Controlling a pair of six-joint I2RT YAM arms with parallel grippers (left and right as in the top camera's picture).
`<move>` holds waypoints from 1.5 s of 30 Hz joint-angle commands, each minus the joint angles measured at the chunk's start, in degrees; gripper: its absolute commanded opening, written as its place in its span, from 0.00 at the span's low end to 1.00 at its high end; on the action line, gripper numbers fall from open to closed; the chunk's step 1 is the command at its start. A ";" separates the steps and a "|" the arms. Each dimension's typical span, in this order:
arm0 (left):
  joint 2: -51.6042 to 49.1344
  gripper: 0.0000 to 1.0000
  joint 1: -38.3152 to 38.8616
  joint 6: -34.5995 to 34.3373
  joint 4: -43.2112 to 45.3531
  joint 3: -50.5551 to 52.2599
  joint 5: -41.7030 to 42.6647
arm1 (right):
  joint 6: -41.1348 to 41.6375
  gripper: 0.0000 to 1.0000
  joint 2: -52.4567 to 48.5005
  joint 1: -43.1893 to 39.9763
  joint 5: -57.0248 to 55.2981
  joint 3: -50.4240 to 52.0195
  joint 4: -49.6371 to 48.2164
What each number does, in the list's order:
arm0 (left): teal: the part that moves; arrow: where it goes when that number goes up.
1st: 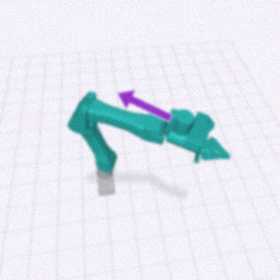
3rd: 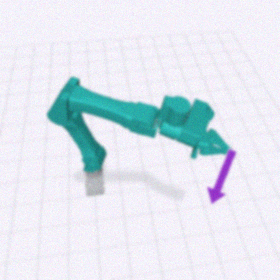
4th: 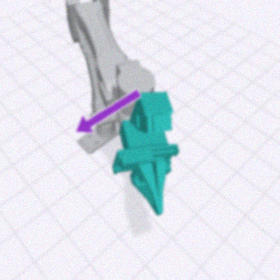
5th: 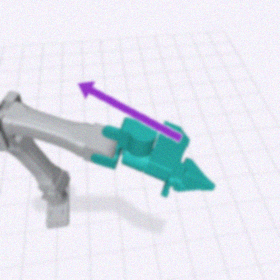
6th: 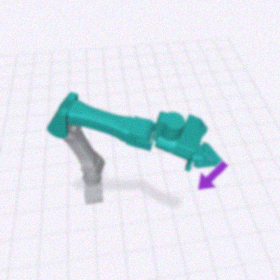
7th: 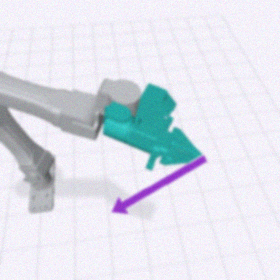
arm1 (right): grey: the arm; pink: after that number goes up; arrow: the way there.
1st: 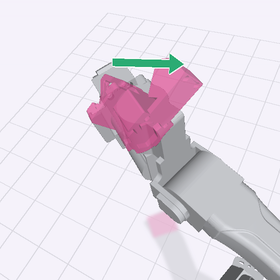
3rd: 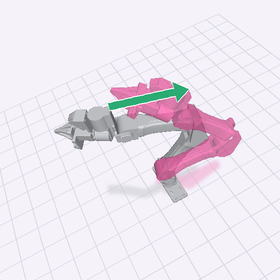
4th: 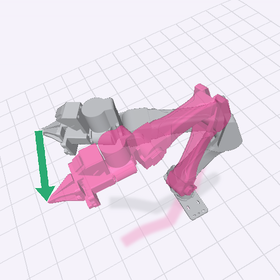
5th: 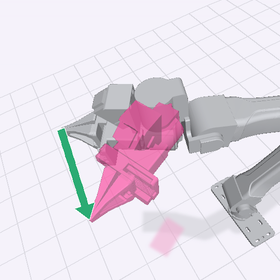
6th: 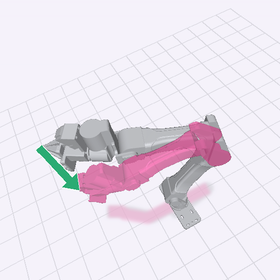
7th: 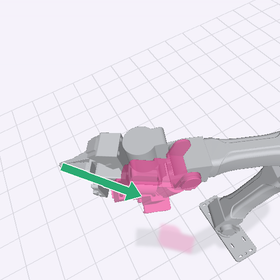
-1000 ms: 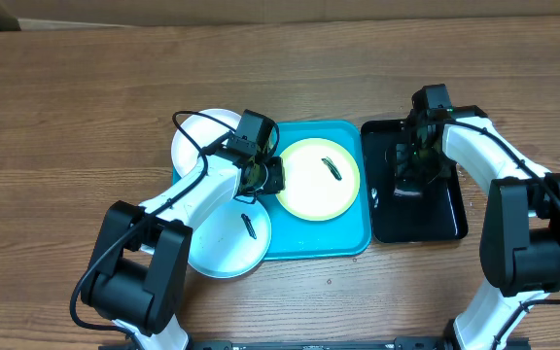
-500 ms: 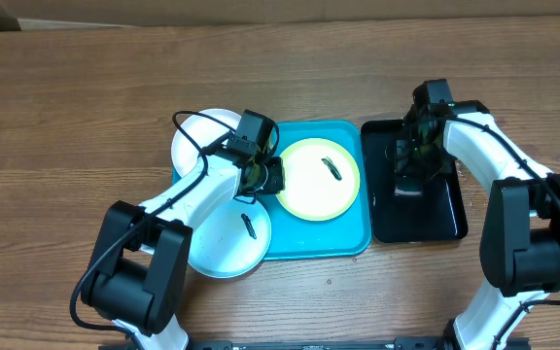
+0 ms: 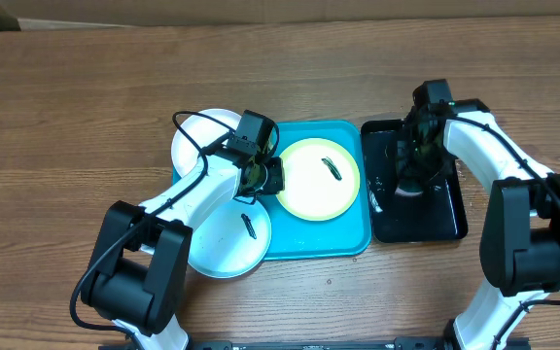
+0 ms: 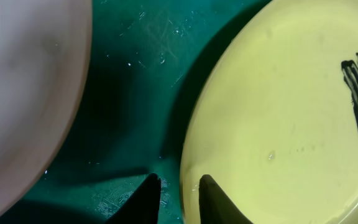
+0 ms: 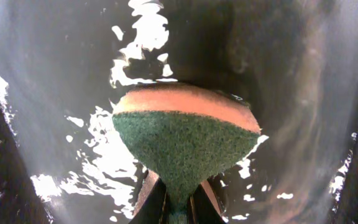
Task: Clean dirty plates on tray and stack at the side
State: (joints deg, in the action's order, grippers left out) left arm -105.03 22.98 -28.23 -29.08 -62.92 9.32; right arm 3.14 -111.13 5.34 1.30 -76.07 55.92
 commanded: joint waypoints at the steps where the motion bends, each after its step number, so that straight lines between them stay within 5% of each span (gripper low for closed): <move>1: -0.61 0.16 -0.13 0.94 -0.24 0.57 -0.92 | 0.07 0.04 4.13 0.17 0.46 -4.70 1.73; 15: -0.61 0.12 -0.09 -0.11 0.59 1.88 -0.96 | 0.07 0.04 6.34 1.27 0.44 -7.15 5.75; 18: -0.61 0.04 -0.09 -0.11 0.68 1.97 -0.94 | 0.07 0.04 6.34 1.60 0.46 -7.15 5.46; 38: -0.61 0.04 -3.56 -0.15 2.27 1.97 -0.44 | 1.57 0.04 6.34 5.57 -6.01 -1.64 2.93; 45: -0.61 0.04 -3.56 -0.50 2.58 1.97 -0.26 | 1.49 0.04 6.56 5.73 -4.20 -10.25 7.78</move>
State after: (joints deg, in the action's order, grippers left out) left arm -105.03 19.62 -28.51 -26.76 -61.47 9.02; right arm 4.23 -106.02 10.61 -3.55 -80.31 63.16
